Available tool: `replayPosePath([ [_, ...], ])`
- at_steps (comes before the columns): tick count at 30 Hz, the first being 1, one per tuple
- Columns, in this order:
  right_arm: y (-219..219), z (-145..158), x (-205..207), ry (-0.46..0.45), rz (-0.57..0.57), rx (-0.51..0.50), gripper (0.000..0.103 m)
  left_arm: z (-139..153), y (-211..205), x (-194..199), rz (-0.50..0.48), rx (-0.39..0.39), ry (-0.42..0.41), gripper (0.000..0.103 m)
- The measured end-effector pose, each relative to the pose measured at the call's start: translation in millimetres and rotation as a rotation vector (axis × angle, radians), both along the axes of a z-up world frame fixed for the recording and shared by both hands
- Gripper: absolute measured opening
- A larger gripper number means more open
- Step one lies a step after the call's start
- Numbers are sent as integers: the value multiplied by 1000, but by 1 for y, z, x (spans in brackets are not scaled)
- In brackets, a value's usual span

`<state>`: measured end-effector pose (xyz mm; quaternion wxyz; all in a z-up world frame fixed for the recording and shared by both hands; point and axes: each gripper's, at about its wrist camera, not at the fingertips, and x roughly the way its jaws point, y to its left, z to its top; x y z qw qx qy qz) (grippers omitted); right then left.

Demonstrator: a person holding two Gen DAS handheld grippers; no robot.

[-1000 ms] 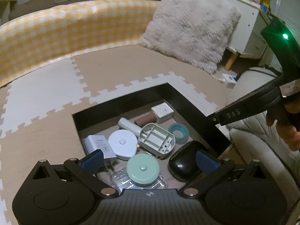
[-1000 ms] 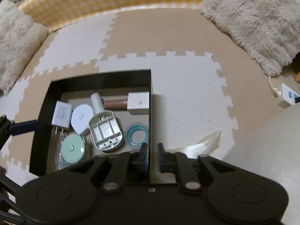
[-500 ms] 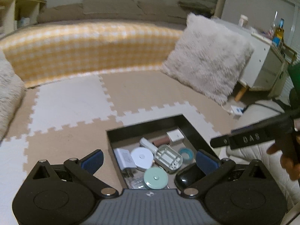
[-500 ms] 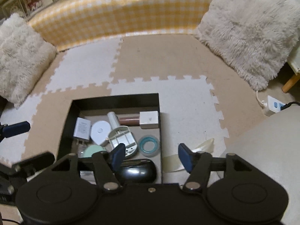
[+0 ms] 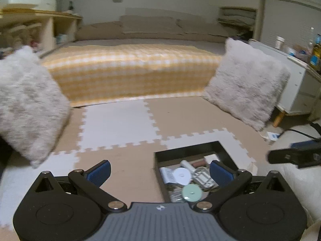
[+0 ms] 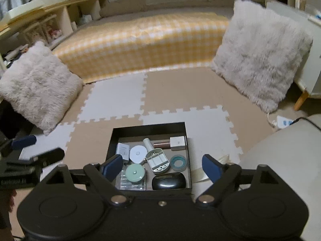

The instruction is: Organize rigid objects

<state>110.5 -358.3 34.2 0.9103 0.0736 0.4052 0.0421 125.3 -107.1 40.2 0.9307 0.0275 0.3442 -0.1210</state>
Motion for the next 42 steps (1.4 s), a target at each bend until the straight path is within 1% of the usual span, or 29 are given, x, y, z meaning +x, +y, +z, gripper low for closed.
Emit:
replayPosePath([
  [3,1,10,-20,-38,-5,-11,93,9,7,-13,30,11,-7,103],
  [4,2,12,-26,-48,-6,-13,96,10,9,-17,31,9,-8,103],
  [6,4,16,-40,-78,-7,-25,99,14,12,-25,25,7,-11,103],
  [10,9,18,-64,-140,-15,-55,102,17,18,-44,43,29,-32,103],
  [16,18,15,-94,-200,-15,-85,103,15,28,-70,54,15,-65,103],
  [21,24,9,-113,-244,-18,-85,103,9,34,-89,56,12,-98,103],
  [27,28,6,-124,-286,-40,-99,103,1,39,-104,63,5,-122,103],
  [32,34,5,-132,-336,-46,-149,103,-6,41,-113,81,4,-153,103],
  [36,39,1,-132,-334,-32,-171,103,-10,40,-117,86,20,-176,103],
  [42,36,-3,-132,-328,-46,-149,103,-7,40,-119,99,15,-195,103],
])
